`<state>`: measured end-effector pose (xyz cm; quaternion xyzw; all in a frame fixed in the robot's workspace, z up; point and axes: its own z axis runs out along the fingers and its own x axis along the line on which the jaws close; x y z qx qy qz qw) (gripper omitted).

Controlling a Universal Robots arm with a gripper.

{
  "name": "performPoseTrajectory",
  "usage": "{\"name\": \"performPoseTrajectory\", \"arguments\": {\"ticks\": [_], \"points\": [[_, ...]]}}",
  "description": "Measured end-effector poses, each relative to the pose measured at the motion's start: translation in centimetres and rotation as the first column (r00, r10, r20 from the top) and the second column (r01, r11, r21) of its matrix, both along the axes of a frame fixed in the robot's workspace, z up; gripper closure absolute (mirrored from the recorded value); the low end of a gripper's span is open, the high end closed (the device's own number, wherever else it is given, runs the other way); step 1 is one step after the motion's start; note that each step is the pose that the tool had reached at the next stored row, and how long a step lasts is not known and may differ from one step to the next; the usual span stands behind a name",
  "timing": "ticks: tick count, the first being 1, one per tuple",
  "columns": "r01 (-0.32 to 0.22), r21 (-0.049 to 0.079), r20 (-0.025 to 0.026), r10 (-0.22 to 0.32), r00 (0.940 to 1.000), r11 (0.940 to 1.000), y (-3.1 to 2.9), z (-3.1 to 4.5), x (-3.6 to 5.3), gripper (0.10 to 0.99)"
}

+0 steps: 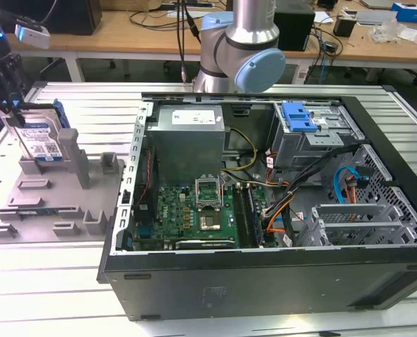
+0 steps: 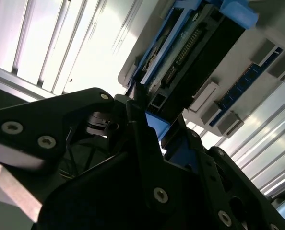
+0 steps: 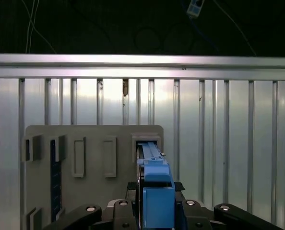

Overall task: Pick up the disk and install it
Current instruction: 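Pick up the disk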

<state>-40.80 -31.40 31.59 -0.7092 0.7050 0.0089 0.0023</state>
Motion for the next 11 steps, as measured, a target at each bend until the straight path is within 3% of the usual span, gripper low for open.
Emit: {"name": "performPoseTrajectory", "arguments": {"ticks": [4,11], "points": [[0.001,0.006,0.0001,-0.001,1.0000,1.0000,0.00,0.98,0.00,0.722],[0.002,0.018,0.0000,-0.002,1.0000,0.9998,0.00,4.58,0.03,0.722]]}}
